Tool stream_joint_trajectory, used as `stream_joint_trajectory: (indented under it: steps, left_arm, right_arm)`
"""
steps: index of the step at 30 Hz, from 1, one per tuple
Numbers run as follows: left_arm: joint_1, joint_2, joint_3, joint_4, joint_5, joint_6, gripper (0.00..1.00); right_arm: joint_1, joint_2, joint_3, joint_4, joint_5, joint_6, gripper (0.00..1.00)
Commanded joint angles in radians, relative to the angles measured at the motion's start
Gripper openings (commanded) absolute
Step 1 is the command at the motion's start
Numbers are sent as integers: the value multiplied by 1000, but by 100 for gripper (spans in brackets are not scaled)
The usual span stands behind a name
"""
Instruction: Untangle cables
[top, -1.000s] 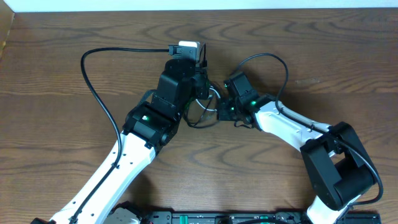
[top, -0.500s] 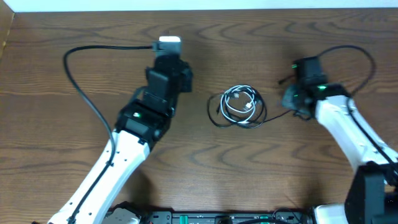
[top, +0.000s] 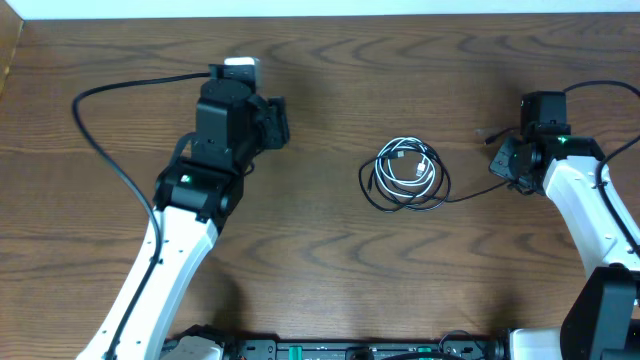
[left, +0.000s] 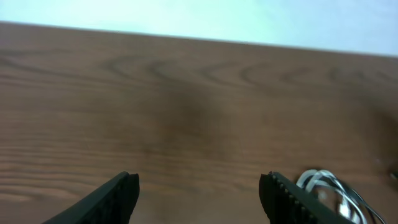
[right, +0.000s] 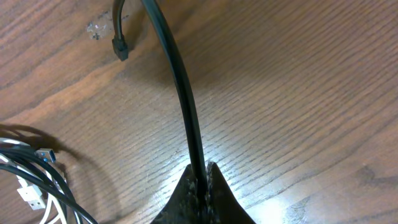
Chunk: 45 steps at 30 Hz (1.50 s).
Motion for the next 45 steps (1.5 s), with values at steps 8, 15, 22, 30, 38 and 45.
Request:
stream_joint_trajectory:
  steps: [8, 15, 22, 30, 38, 45]
  left_arm:
    - [-21, 225, -4, 27, 275, 66, 81]
    - [-106, 377, -4, 138, 354, 126, 83]
    - [-193, 501, -4, 257, 354, 126, 87]
    - [-264, 596, -4, 337, 353, 168, 91]
    - [-277, 659, -4, 364, 350, 168, 90]
    - [-277, 673, -4, 365, 351, 171, 84]
  right_arm:
    - [-3, -20, 2, -5, -81, -62, 1]
    - [3, -20, 2, -16, -97, -94, 1]
    - [26, -20, 2, -15, -166, -105, 1]
    - [91, -20, 2, -13, -198, -107, 1]
    - [137, -20, 2, -11, -247, -113, 1]
    - [141, -20, 2, -8, -248, -113, 1]
